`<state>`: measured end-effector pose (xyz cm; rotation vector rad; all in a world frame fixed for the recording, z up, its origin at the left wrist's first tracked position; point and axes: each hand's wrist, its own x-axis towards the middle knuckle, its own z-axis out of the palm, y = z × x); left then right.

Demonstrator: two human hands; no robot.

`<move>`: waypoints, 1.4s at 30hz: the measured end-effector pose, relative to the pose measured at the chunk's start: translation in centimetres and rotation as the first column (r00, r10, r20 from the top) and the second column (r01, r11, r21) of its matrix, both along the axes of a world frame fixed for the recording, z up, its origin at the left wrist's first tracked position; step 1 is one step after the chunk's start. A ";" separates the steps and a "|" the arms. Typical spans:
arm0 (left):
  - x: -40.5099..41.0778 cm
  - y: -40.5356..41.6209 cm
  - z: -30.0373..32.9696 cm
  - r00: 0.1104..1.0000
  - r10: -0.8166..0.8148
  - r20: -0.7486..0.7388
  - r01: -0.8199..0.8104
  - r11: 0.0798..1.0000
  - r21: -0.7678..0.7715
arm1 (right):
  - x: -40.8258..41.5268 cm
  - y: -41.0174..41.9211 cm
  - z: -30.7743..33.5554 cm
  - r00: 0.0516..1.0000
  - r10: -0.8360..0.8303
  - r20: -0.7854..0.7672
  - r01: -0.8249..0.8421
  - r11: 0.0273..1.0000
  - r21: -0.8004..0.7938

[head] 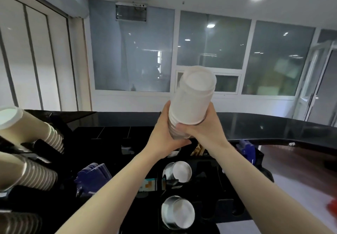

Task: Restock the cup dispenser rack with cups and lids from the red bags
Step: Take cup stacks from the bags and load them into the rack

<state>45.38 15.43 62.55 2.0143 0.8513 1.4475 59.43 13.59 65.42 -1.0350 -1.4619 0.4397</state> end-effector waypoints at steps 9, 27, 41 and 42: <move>0.0 1.2 -0.3 0.988 0.152 -0.036 -0.153 0.987 -0.047 | -0.7 0.1 -0.5 0.994 -0.089 -0.065 0.090 0.996 0.013; -1.7 -3.7 -1.5 1.000 -0.021 0.006 0.020 0.992 0.128 | 1.6 -8.6 1.4 0.975 0.100 -0.199 -0.059 0.978 0.202; 0.3 -6.3 -4.6 0.991 -0.108 -0.079 0.115 0.989 0.097 | 3.4 -11.5 -3.8 0.973 0.125 -0.194 -0.129 0.992 -0.007; 0.1 -5.9 -5.1 0.991 -0.102 -0.090 0.109 0.991 0.076 | 3.6 -11.4 -3.8 0.966 0.111 -0.235 -0.111 0.994 0.014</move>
